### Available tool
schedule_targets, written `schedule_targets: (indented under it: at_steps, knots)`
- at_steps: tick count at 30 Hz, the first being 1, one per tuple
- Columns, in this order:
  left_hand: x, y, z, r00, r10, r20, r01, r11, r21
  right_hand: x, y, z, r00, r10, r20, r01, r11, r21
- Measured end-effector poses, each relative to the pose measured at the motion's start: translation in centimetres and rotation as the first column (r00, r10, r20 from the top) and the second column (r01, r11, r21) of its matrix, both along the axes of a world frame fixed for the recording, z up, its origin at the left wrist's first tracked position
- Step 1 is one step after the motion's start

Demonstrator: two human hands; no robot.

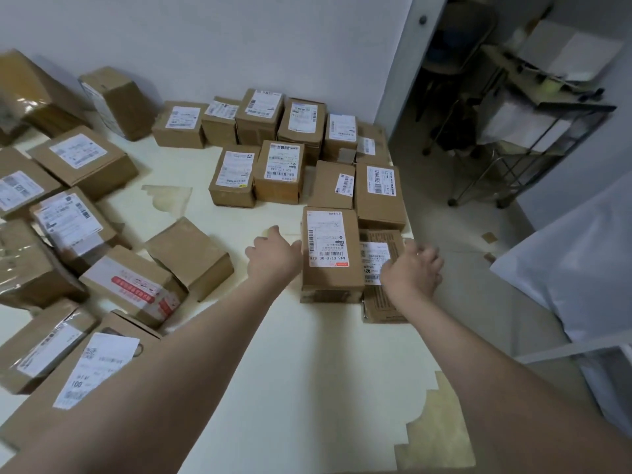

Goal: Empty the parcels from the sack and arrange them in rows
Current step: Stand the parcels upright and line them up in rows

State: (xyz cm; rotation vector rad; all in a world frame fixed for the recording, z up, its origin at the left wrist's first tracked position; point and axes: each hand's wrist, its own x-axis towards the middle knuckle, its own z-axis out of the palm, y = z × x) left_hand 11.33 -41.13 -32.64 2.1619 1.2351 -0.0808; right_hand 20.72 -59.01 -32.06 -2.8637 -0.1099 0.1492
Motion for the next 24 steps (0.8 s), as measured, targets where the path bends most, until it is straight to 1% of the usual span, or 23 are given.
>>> schedule_targets:
  at_steps: [1, 2, 3, 5, 7, 8, 9, 10, 12, 13, 14, 15, 17, 19, 20, 21, 22, 23, 24]
  knots:
    - [-0.5, 1.4, 0.6, 1.000, -0.002, -0.021, 0.003, 0.998, 0.068, -0.3, 1.2, 1.2, 0.989, 0.080, 0.121, -0.089, 0.993, 0.074]
    - [-1.1, 3.0, 1.1, 0.999, 0.005, -0.040, 0.000, 0.994, 0.113, -0.7, 2.6, 2.2, 0.965, 0.163, 0.204, -0.193, 0.972, 0.137]
    - [-1.8, 4.7, 1.7, 0.998, 0.013, -0.064, -0.004, 0.990, 0.144, -1.2, 4.2, 3.2, 0.935, 0.255, 0.248, -0.304, 0.935, 0.183]
    - [-3.6, 8.4, 2.3, 0.989, -0.004, -0.150, 0.031, 0.983, 0.180, -2.7, 7.7, 4.4, 0.864, 0.450, 0.226, -0.498, 0.830, 0.251]
    - [-6.0, 12.0, 2.4, 0.959, -0.082, -0.273, 0.141, 0.968, 0.205, -4.9, 11.5, 4.2, 0.773, 0.621, 0.126, -0.628, 0.724, 0.285]
    - [-7.4, 13.8, 2.5, 0.936, -0.143, -0.322, 0.215, 0.955, 0.203, -6.1, 13.6, 3.7, 0.737, 0.673, 0.056, -0.659, 0.697, 0.283]
    - [-8.8, 15.7, 2.7, 0.903, -0.221, -0.367, 0.307, 0.932, 0.193, -7.4, 15.5, 2.9, 0.712, 0.702, -0.028, -0.669, 0.690, 0.277]
    - [-10.3, 17.6, 2.9, 0.852, -0.317, -0.417, 0.422, 0.887, 0.186, -8.7, 17.5, 2.0, 0.690, 0.713, -0.123, -0.668, 0.694, 0.269]
    - [-13.2, 20.7, 3.2, 0.685, -0.510, -0.520, 0.647, 0.754, 0.112, -11.1, 21.0, 0.2, 0.637, 0.716, -0.286, -0.672, 0.697, 0.248]
    - [-14.6, 21.9, 3.0, 0.615, -0.575, -0.539, 0.709, 0.703, 0.058, -12.2, 22.5, -0.7, 0.610, 0.713, -0.346, -0.684, 0.694, 0.225]
    - [-15.9, 22.9, 2.5, 0.574, -0.620, -0.535, 0.736, 0.677, 0.005, -13.1, 23.7, -1.6, 0.593, 0.702, -0.394, -0.694, 0.694, 0.193]
    - [-17.1, 23.5, 2.0, 0.560, -0.650, -0.513, 0.745, 0.666, -0.030, -13.9, 24.6, -2.3, 0.592, 0.689, -0.418, -0.698, 0.697, 0.162]
    - [-18.8, 24.0, 0.4, 0.592, -0.687, -0.421, 0.747, 0.664, -0.035, -14.7, 25.4, -3.0, 0.637, 0.660, -0.398, -0.669, 0.730, 0.140]
    - [-19.1, 24.8, -0.3, 0.644, -0.700, -0.308, 0.736, 0.677, 0.001, -14.6, 25.1, -3.1, 0.711, 0.603, -0.362, -0.564, 0.796, 0.219]
    - [-18.8, 25.3, -0.3, 0.669, -0.698, -0.256, 0.722, 0.692, -0.001, -14.3, 24.5, -3.1, 0.753, 0.549, -0.362, -0.479, 0.835, 0.271]
    - [-18.4, 25.7, 0.1, 0.689, -0.694, -0.208, 0.704, 0.709, -0.032, -14.0, 23.8, -3.0, 0.795, 0.478, -0.374, -0.371, 0.871, 0.323]
    - [-18.0, 26.0, 0.5, 0.716, -0.682, -0.150, 0.676, 0.730, -0.099, -13.7, 23.0, -2.9, 0.831, 0.381, -0.405, -0.228, 0.898, 0.377]
    - [-17.5, 26.2, 0.8, 0.763, -0.643, -0.062, 0.621, 0.757, -0.203, -13.5, 22.3, -2.6, 0.854, 0.270, -0.444, -0.057, 0.897, 0.437]
    - [-17.2, 26.2, 1.0, 0.826, -0.563, 0.038, 0.542, 0.773, -0.328, -13.4, 21.7, -2.4, 0.853, 0.160, -0.497, 0.128, 0.859, 0.496]
